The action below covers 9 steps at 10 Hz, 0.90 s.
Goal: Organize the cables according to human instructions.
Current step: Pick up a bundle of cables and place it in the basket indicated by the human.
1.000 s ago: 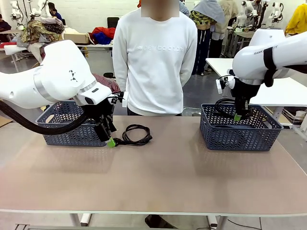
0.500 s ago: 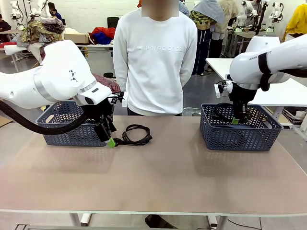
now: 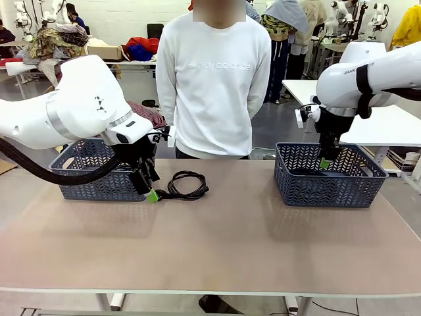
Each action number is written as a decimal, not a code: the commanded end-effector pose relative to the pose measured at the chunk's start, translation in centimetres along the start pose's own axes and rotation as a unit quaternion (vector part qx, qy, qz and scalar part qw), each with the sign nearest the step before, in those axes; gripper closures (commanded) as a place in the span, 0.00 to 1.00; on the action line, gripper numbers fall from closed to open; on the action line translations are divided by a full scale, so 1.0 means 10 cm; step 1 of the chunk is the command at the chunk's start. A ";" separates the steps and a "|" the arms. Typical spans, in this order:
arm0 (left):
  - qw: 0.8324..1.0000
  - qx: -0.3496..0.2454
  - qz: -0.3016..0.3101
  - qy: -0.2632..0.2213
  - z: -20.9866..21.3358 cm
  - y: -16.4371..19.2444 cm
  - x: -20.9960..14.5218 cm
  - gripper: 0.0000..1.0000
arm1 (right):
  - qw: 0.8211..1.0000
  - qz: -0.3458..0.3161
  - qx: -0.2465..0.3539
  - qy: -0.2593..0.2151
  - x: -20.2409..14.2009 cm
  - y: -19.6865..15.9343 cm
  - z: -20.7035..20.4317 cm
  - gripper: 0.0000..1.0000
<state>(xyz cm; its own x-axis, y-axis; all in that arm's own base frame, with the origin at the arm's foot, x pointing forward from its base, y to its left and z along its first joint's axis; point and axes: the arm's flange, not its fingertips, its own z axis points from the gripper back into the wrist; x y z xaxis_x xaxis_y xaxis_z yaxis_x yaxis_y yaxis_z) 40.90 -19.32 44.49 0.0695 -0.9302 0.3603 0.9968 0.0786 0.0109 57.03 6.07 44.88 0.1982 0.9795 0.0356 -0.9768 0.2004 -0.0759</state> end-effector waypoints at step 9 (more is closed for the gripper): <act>1.000 0.001 0.001 0.000 0.01 -0.01 -0.01 0.00 | 1.000 0.000 0.007 0.002 0.00 0.01 0.01 0.00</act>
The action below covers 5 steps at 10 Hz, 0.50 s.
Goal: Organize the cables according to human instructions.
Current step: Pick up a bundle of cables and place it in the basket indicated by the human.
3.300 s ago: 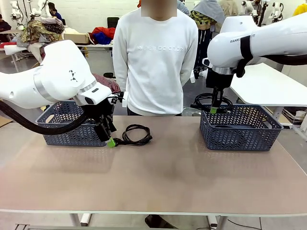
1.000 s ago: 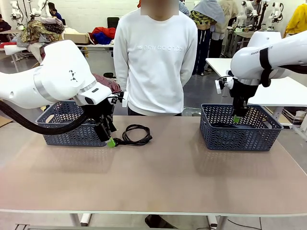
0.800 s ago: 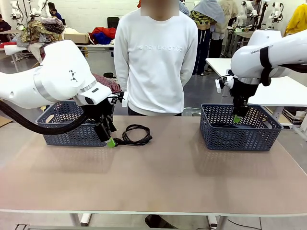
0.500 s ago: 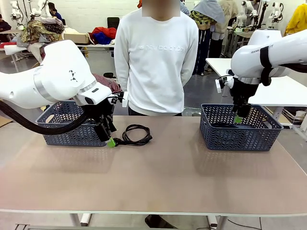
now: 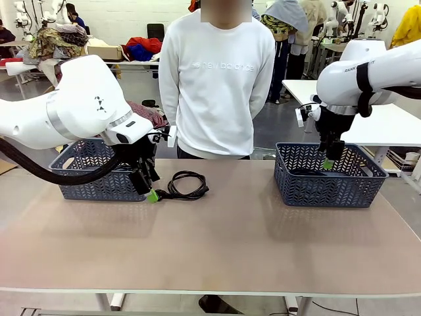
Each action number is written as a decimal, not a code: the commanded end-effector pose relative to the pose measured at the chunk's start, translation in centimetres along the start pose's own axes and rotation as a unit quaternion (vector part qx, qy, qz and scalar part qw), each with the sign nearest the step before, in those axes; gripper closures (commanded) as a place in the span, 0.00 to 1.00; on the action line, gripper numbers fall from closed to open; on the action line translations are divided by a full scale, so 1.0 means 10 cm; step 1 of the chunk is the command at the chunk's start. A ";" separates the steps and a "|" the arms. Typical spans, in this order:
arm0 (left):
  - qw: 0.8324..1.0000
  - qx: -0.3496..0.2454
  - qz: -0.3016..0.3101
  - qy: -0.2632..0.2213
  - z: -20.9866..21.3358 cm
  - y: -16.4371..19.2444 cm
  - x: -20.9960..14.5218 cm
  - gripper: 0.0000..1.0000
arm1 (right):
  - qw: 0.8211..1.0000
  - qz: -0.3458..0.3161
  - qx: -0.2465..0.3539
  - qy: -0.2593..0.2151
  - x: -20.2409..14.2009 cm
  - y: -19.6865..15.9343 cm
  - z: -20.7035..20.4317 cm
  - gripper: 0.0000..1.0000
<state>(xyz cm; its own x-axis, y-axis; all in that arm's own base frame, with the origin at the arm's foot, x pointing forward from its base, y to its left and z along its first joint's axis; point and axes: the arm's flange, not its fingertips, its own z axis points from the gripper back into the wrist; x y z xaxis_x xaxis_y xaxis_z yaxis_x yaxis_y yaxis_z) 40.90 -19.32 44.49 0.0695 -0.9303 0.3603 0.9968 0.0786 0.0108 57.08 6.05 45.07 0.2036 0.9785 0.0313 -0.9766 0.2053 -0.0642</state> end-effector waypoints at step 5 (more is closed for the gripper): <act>1.000 0.001 0.001 0.000 0.01 -0.01 -0.01 0.00 | 1.000 0.002 0.001 0.000 0.01 0.00 -0.01 0.00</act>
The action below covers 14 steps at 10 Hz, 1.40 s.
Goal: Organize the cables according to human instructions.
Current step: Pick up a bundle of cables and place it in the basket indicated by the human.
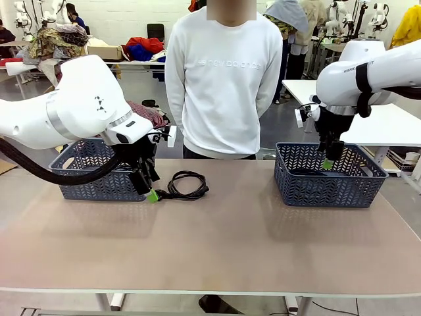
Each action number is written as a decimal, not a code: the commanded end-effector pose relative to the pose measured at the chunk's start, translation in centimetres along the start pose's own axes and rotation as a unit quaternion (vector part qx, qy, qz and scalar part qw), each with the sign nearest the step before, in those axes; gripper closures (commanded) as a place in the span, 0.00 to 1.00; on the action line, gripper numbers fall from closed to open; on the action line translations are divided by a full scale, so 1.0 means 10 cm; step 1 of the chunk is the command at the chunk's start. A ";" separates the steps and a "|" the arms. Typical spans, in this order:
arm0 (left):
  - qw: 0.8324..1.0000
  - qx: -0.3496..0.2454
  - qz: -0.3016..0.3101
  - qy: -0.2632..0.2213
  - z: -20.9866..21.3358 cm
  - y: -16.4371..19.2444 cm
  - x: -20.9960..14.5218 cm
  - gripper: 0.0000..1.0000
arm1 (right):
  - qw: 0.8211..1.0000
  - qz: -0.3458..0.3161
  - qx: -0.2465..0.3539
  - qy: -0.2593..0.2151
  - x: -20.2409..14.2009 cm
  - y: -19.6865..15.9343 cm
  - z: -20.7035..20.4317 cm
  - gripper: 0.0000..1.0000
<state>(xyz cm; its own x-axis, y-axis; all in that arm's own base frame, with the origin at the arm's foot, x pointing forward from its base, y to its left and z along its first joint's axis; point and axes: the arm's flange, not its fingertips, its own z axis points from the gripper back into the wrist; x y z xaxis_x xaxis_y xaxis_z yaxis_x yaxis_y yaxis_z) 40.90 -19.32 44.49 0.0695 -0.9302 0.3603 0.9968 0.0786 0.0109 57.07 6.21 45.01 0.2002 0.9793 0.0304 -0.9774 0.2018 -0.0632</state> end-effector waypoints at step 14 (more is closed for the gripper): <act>1.000 0.001 0.001 0.000 0.01 -0.01 -0.01 0.00 | 0.983 -0.063 0.031 -0.167 0.32 1.61 0.52 0.00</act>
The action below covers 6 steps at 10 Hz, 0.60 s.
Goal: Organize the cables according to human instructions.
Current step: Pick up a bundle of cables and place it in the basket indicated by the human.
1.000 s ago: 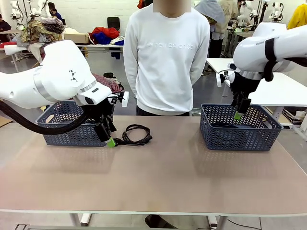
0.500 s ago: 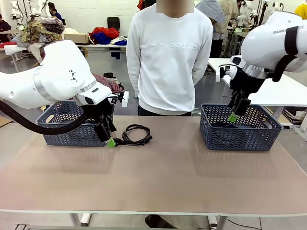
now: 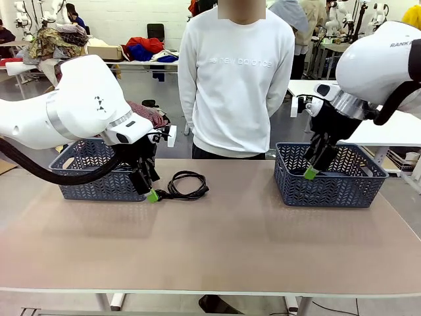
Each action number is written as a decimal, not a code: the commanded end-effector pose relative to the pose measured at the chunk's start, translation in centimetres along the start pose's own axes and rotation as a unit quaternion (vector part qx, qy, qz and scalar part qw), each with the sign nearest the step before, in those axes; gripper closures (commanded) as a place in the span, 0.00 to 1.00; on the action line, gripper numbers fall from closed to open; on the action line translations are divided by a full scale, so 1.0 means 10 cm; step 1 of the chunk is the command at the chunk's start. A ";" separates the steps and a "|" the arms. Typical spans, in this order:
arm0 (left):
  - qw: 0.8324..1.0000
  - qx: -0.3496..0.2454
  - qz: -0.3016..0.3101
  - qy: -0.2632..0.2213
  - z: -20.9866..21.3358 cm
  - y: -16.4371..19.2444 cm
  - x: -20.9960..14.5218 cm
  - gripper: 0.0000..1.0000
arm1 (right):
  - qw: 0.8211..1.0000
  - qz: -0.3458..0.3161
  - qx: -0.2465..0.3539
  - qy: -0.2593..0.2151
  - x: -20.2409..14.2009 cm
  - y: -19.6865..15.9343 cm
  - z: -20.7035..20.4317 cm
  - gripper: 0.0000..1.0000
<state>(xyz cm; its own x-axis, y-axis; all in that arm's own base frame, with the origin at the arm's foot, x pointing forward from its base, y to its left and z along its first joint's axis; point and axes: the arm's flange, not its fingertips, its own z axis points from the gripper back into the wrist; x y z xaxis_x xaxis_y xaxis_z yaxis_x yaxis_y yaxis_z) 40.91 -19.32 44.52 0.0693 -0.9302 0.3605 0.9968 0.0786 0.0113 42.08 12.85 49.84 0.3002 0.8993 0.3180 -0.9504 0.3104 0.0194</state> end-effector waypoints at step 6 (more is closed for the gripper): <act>1.000 0.001 0.001 0.000 0.01 -0.01 -0.01 0.00 | 1.000 -0.003 0.005 -0.004 -0.01 0.03 -0.03 0.00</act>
<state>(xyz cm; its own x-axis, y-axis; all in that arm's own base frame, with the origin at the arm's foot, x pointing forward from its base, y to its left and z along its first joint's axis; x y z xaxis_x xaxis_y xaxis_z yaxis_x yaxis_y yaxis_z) 40.91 -19.32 44.52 0.0693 -0.9302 0.3605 0.9968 0.0786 0.0113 41.77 12.84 49.29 0.3061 0.8949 0.3249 -0.9495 0.3115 0.0365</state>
